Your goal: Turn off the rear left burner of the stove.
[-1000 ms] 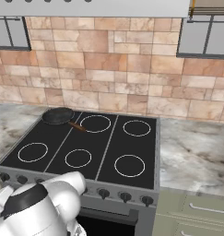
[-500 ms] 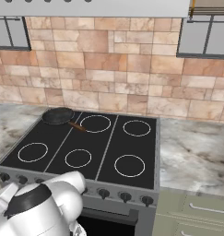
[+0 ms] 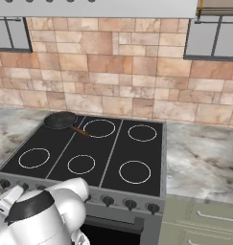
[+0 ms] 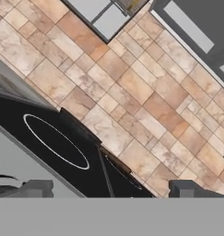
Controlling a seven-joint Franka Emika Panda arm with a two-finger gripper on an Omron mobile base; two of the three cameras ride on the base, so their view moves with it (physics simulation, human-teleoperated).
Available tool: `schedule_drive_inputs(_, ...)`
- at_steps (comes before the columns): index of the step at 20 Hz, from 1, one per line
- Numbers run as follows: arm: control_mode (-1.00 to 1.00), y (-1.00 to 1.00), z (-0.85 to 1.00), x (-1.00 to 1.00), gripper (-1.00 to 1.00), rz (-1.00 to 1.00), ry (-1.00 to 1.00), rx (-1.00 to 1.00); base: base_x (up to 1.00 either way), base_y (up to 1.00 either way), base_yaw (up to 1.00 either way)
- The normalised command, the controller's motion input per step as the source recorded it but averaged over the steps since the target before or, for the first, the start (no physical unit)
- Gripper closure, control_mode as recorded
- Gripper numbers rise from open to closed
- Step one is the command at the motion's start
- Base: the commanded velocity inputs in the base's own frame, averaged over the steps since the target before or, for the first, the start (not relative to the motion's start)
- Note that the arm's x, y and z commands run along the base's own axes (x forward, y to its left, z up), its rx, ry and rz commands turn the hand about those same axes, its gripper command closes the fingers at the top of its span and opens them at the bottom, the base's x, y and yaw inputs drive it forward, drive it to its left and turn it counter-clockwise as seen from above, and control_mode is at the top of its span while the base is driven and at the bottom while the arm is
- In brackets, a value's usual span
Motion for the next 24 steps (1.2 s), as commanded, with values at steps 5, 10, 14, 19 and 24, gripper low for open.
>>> schedule_drive_inputs(5, -1.00, 0.00, -0.22, 0.00, -1.00, 0.00, 0.00, 0.00, 0.00, 0.00, 0.00)
schedule_drive_inputs(10, -1.00, 0.00, -0.24, 0.00, -1.00, 0.00, 0.00, 0.00, 0.00, 0.00, 0.00)
schedule_drive_inputs(14, -1.00, 0.09, -0.14, 0.00, -1.00, 0.00, 0.00, 0.00, 0.00, 0.00, 0.00)
schedule_drive_inputs(19, -1.00, 0.35, -0.13, 0.00, -1.00, 0.00, 0.00, 0.00, 0.00, 0.00, 0.00)
schedule_drive_inputs(24, -1.00, 0.30, -0.02, 0.05, -1.00, 0.00, 0.00, 0.00, 0.00, 0.00, 0.00)
